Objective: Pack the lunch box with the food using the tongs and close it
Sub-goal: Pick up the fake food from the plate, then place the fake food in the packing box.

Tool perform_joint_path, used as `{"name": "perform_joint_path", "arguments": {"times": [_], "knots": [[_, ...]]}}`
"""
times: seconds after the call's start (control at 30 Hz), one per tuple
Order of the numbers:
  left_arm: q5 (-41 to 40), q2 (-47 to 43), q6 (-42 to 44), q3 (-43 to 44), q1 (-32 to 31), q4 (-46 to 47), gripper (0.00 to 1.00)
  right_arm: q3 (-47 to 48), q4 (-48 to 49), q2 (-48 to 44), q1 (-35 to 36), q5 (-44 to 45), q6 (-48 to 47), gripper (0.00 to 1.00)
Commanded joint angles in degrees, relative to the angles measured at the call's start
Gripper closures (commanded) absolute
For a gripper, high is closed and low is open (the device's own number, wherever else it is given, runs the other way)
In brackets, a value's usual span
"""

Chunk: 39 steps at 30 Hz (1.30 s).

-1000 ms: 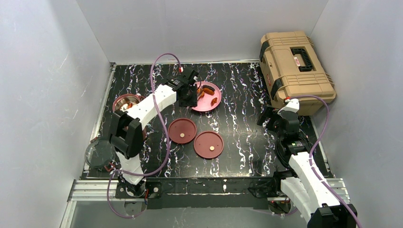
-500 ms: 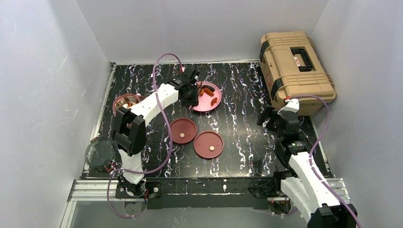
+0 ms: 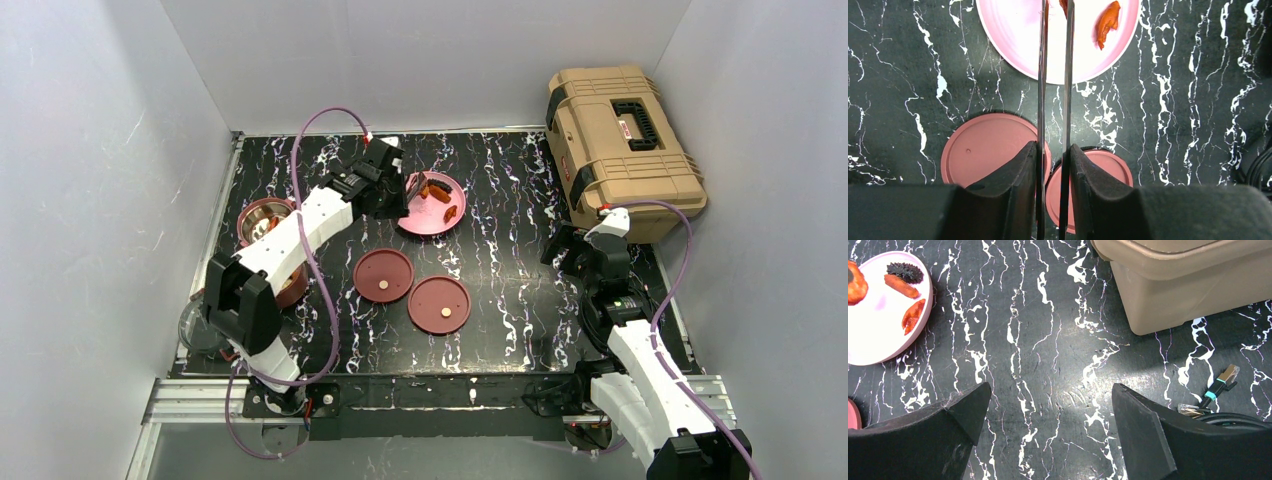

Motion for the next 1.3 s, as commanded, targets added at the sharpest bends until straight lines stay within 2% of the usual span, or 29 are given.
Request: {"name": "perform_joint_path", "arguments": {"times": [0.0, 0.33, 0.5, 0.67, 0.83, 0.97, 1.1, 1.2, 1.27], "knots": [[-1.6, -5.9, 0.6, -1.6, 0.3, 0.5, 1.00, -0.1, 2.2, -0.3, -0.1, 0.7, 0.3, 0.00], [0.5, -12.0, 5.4, -0.4, 2.0, -4.8, 1.00, 0.3, 1.4, -0.6, -0.1, 1.2, 0.0, 0.00], [4.4, -15.8, 11.9, 1.0, 8.5, -12.3, 1.00, 0.3, 0.9, -1.5, -0.1, 1.5, -0.1, 0.00], [4.5, -19.6, 18.6, 2.2, 13.4, -22.1, 1.00, 0.1, 1.0, -1.6, -0.1, 1.8, -0.1, 0.00], [4.0, -23.8, 21.5, 0.0, 20.3, -28.7, 1.00, 0.4, 1.0, -0.8, -0.1, 1.8, -0.2, 0.00], [0.9, -27.4, 20.9, -1.1, 24.1, -29.9, 0.99, 0.4, 1.2, -0.7, -0.1, 1.7, -0.1, 0.00], [-11.5, -26.9, 21.7, -1.0, 25.3, -31.9, 0.98, 0.2, 1.5, -0.9, -0.1, 1.6, 0.0, 0.00], [-13.1, -25.1, 21.5, -1.2, 25.9, -32.4, 0.98, 0.1, 1.8, -0.6, 0.0, 1.3, 0.1, 0.00], [-17.6, -23.9, 21.2, -1.5, 25.9, -32.3, 0.98, 0.2, 1.8, -0.5, -0.1, 1.3, 0.2, 0.00]]}}
